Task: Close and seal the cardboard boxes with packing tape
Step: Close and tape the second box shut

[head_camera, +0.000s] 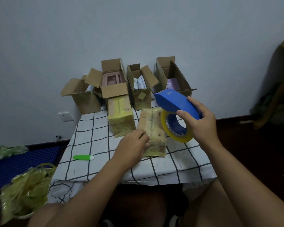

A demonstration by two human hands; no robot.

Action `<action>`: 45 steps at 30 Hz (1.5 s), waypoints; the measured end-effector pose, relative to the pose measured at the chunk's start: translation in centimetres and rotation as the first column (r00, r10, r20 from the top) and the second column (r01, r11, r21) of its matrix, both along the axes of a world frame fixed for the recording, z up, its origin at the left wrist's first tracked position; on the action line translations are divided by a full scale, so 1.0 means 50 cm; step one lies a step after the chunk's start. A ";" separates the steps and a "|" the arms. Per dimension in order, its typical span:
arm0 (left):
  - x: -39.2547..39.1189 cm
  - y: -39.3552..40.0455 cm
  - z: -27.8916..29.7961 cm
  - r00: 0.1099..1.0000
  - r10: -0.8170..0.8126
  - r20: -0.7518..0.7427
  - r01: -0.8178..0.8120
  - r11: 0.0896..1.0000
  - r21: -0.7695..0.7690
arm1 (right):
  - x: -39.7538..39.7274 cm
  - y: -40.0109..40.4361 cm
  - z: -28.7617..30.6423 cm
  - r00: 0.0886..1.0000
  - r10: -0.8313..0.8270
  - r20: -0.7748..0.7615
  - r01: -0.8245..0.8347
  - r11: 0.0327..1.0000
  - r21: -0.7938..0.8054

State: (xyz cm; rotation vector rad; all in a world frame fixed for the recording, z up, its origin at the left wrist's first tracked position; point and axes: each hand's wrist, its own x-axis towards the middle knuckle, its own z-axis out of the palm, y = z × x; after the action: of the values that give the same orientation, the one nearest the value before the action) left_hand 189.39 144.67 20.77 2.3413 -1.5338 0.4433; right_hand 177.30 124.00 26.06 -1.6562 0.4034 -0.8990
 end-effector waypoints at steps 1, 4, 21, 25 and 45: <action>-0.003 -0.007 -0.004 1.000 -0.002 -0.009 0.002 1.000 0.024 | -0.003 -0.003 0.001 1.000 -0.004 0.007 0.004 1.000 0.003; -0.008 -0.022 -0.010 1.000 0.010 0.011 -0.011 0.997 0.074 | -0.011 -0.013 -0.002 1.000 -0.012 0.004 0.012 1.000 0.003; -0.023 -0.040 -0.050 0.992 -0.069 -0.103 0.044 0.973 -0.228 | -0.038 -0.022 -0.037 1.000 -0.019 -0.018 0.019 0.999 0.031; -0.031 -0.047 -0.037 0.990 -0.079 -0.115 0.053 0.976 -0.213 | -0.040 -0.019 -0.041 0.999 -0.016 -0.028 0.017 1.000 0.024; -0.029 -0.079 -0.034 0.999 0.011 -0.033 -0.017 0.982 -0.190 | -0.079 -0.038 0.006 0.997 0.048 -0.056 -0.047 0.999 0.013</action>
State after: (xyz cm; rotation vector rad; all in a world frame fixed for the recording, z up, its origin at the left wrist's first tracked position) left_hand 187.94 140.72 19.09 2.2033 -1.3953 0.5283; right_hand 173.35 122.10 26.38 -1.6763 0.4056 -0.8148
